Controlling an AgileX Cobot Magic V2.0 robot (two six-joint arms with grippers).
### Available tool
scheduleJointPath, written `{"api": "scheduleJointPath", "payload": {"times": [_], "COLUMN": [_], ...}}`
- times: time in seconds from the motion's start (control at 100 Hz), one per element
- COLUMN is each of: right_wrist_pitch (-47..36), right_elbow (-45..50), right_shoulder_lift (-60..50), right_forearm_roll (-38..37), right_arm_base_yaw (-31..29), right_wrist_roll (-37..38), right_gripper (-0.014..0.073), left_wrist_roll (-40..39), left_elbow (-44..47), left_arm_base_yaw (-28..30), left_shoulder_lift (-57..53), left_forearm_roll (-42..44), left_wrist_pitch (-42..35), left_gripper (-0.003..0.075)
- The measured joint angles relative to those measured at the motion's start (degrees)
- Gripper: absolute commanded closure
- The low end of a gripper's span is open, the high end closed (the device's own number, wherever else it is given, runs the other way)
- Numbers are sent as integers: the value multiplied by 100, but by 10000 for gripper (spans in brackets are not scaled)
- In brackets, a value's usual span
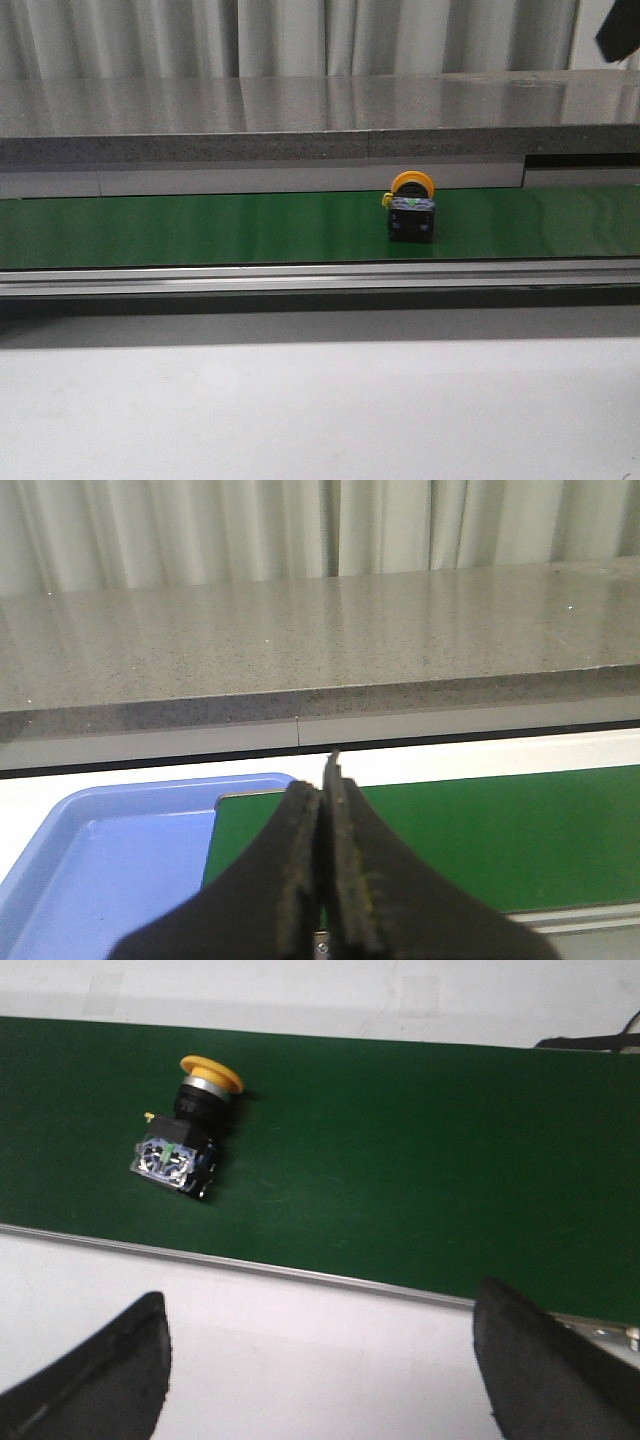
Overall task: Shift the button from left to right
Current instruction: 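Lower the open right gripper over the button on the belt, then close the right gripper on the button and lift it off the belt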
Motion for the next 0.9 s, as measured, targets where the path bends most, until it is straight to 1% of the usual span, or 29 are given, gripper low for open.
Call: {"api": "scheduleJointPath", "payload": {"times": [0.23, 0.42, 0.68, 0.9], "right_wrist_pitch": [0, 0, -11, -23], "right_elbow": [-746, -1290, -1722, -1775], "right_shoulder_lift": [1397, 2262, 2903, 3231], "right_forearm_roll": [4, 18, 27, 14], "right_arm_base_yaw": [319, 392, 392, 392], "right_wrist_roll": [0, 0, 0, -36], "right_gripper": [-20, -20, -20, -19], "left_wrist_roll": [0, 0, 0, 0], "left_elbow": [0, 0, 0, 0], "left_arm_base_yaw": [0, 0, 0, 0], "left_shoulder_lift": [0, 0, 0, 0], "left_forearm_roll": [0, 0, 0, -4], "left_wrist_pitch": [0, 0, 0, 0], "left_gripper": [740, 740, 740, 740]}}
